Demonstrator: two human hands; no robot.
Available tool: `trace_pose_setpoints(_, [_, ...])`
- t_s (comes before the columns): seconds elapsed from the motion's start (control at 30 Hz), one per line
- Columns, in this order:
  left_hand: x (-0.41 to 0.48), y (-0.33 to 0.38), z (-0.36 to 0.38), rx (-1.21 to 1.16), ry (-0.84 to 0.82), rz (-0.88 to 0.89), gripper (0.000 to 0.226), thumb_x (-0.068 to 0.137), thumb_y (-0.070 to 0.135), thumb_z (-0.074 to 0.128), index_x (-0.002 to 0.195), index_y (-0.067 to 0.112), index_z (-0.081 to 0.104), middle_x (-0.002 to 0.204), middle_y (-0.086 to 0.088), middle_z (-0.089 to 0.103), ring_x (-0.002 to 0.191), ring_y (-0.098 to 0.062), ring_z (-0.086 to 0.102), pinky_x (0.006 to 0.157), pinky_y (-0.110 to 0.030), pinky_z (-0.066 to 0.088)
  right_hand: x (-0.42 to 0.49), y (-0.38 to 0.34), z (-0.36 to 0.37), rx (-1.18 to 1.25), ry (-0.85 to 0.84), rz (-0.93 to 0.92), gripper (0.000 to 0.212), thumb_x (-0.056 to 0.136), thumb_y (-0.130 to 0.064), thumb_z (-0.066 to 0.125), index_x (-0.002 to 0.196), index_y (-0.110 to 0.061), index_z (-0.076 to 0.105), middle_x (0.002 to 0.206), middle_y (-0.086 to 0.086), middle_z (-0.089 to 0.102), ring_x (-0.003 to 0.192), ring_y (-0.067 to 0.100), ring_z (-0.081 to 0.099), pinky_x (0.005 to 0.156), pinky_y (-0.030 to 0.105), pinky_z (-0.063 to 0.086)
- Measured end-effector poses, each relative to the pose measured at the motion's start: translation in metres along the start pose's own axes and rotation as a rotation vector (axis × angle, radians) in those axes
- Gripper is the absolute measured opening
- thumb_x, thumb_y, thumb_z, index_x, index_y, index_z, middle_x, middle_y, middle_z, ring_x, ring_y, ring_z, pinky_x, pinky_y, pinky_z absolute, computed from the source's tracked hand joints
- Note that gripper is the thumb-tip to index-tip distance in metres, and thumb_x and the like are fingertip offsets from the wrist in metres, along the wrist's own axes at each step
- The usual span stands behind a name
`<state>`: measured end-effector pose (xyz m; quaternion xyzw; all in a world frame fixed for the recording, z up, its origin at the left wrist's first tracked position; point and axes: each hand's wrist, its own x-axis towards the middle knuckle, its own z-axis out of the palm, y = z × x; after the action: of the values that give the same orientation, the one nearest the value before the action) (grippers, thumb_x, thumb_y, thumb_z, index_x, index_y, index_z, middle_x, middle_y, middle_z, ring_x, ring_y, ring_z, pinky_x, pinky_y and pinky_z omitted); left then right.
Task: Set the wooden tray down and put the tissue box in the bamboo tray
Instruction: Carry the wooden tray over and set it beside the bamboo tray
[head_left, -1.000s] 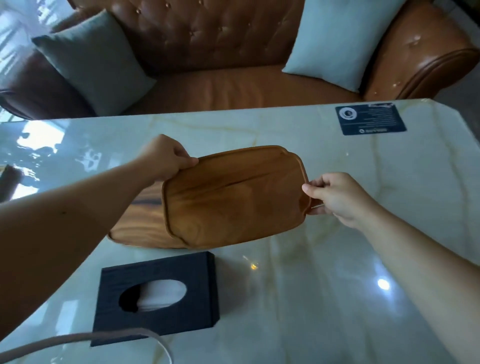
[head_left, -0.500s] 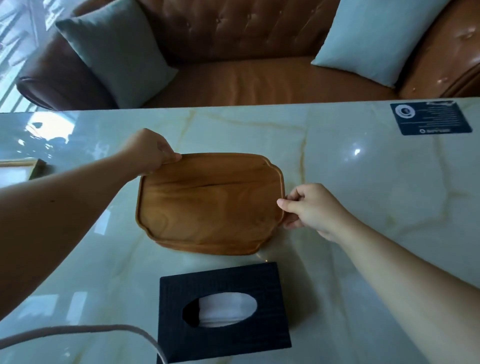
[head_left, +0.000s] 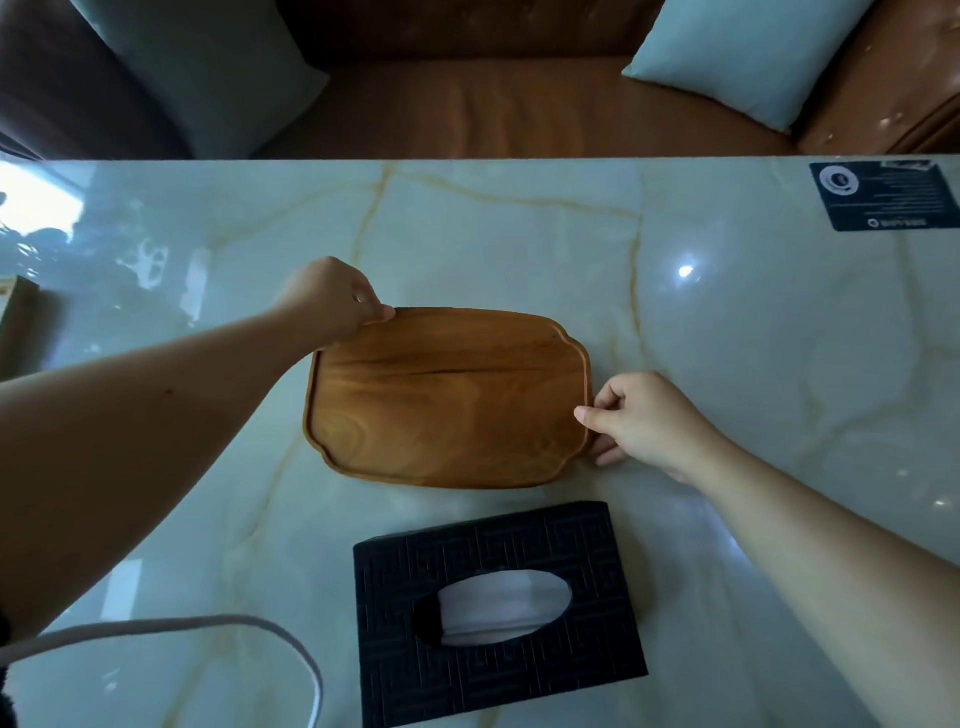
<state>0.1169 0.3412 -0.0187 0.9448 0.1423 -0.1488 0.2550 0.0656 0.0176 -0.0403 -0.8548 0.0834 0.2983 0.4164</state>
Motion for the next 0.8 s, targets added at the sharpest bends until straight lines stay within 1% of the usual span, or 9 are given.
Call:
trace_pose_setpoints(0.07, [0.004, -0.002, 0.001, 0.01, 0.009, 0.017, 0.022, 0.078, 0.035, 0.075, 0.082, 0.013, 0.075, 0.092, -0.006, 0.065, 0.083, -0.026, 0.059, 0.075, -0.036, 0.05, 0.0, -0.002, 0.0, -0.031, -0.009, 0.003, 0.02, 0.088, -0.015, 0.068, 0.076, -0.002, 0.058, 0.069, 0.016, 0.069, 0.061, 0.026, 0.073, 0.064, 0.047, 0.063])
trace_pose_setpoints(0.2, [0.004, -0.007, 0.003, 0.033, 0.01, 0.031, 0.023, 0.079, 0.035, 0.074, 0.078, 0.012, 0.075, 0.089, -0.005, 0.066, 0.082, -0.025, 0.058, 0.074, -0.035, 0.049, 0.004, -0.007, 0.0, -0.113, -0.053, -0.003, 0.022, 0.089, -0.019, 0.067, 0.079, -0.001, 0.059, 0.068, 0.016, 0.071, 0.063, 0.029, 0.074, 0.069, 0.05, 0.062])
trace_pose_setpoints(0.27, [0.003, -0.009, 0.005, 0.035, 0.027, 0.034, 0.023, 0.079, 0.034, 0.074, 0.078, 0.011, 0.075, 0.087, -0.005, 0.066, 0.083, -0.026, 0.06, 0.077, -0.038, 0.052, 0.005, -0.008, 0.0, -0.169, -0.068, -0.018, 0.023, 0.088, -0.021, 0.067, 0.078, -0.003, 0.059, 0.068, 0.015, 0.072, 0.062, 0.028, 0.074, 0.07, 0.05, 0.062])
trace_pose_setpoints(0.47, [-0.003, -0.012, 0.014, 0.055, 0.078, 0.064, 0.018, 0.083, 0.036, 0.068, 0.085, 0.02, 0.074, 0.086, -0.004, 0.064, 0.089, -0.028, 0.059, 0.079, -0.041, 0.053, 0.006, -0.009, 0.0, -0.316, -0.066, -0.056, 0.023, 0.088, -0.028, 0.067, 0.075, -0.011, 0.058, 0.067, 0.012, 0.074, 0.059, 0.022, 0.074, 0.07, 0.046, 0.062])
trace_pose_setpoints(0.53, [-0.005, -0.015, 0.015, 0.028, 0.088, 0.056, 0.019, 0.083, 0.037, 0.067, 0.092, 0.02, 0.073, 0.09, -0.006, 0.067, 0.092, -0.029, 0.06, 0.079, -0.04, 0.051, 0.005, -0.01, -0.001, -0.341, -0.059, -0.066, 0.024, 0.087, -0.031, 0.067, 0.075, -0.012, 0.059, 0.065, 0.011, 0.074, 0.058, 0.02, 0.073, 0.071, 0.045, 0.062])
trace_pose_setpoints(0.63, [-0.016, -0.028, 0.015, 0.007, 0.146, 0.03, 0.033, 0.085, 0.039, 0.065, 0.11, 0.018, 0.067, 0.102, -0.006, 0.069, 0.099, -0.03, 0.06, 0.083, -0.039, 0.047, 0.006, -0.01, -0.005, -0.308, -0.03, -0.057, 0.026, 0.085, -0.036, 0.069, 0.078, -0.012, 0.06, 0.065, 0.009, 0.074, 0.055, 0.02, 0.072, 0.069, 0.044, 0.062])
trace_pose_setpoints(0.73, [-0.037, -0.05, 0.013, -0.049, 0.204, -0.059, 0.046, 0.083, 0.046, 0.065, 0.117, 0.015, 0.061, 0.105, -0.006, 0.067, 0.097, -0.029, 0.062, 0.087, -0.042, 0.049, 0.009, -0.008, -0.009, -0.192, 0.042, -0.051, 0.027, 0.084, -0.037, 0.071, 0.082, -0.011, 0.064, 0.068, 0.008, 0.073, 0.059, 0.024, 0.073, 0.07, 0.047, 0.062])
trace_pose_setpoints(0.8, [-0.055, -0.067, 0.012, -0.122, 0.221, -0.152, 0.054, 0.081, 0.052, 0.065, 0.119, 0.015, 0.058, 0.104, -0.004, 0.068, 0.091, -0.029, 0.065, 0.086, -0.046, 0.052, 0.012, -0.006, -0.009, -0.117, 0.076, -0.048, 0.028, 0.083, -0.037, 0.072, 0.083, -0.009, 0.066, 0.071, 0.009, 0.074, 0.064, 0.026, 0.074, 0.072, 0.049, 0.061])
